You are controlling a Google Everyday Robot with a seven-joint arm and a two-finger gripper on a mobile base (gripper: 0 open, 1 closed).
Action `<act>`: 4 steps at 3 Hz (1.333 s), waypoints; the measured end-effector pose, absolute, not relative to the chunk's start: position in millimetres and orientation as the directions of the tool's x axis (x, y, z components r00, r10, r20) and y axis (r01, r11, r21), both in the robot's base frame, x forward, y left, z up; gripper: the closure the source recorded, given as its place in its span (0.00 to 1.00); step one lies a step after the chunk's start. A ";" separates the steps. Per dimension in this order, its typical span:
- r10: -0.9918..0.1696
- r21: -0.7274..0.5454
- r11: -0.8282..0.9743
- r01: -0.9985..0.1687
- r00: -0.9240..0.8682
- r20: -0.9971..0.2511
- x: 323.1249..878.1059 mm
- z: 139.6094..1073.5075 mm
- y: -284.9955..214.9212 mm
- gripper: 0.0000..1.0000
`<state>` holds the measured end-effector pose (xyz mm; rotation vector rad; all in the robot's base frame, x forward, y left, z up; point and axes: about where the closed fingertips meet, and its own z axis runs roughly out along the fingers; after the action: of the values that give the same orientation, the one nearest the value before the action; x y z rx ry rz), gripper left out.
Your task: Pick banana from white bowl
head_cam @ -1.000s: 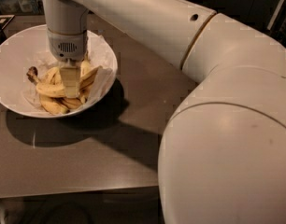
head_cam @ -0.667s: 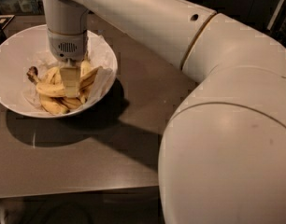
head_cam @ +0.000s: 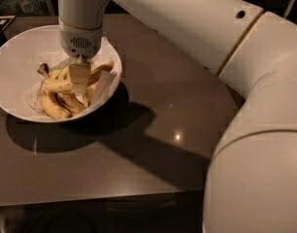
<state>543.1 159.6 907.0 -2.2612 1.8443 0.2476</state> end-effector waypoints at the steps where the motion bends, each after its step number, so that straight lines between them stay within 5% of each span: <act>1: -0.924 -0.141 -0.168 -0.976 0.205 -0.323 527.7 945.0 142.1 1.00; 4: -0.866 -0.278 -0.104 -0.955 0.225 -0.447 469.1 1008.9 91.1 1.00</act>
Offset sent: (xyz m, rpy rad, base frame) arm -0.0549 -0.0549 0.1092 0.1870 -0.1658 -0.0127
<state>469.1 91.1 1008.9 -1.9991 1.6706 0.2326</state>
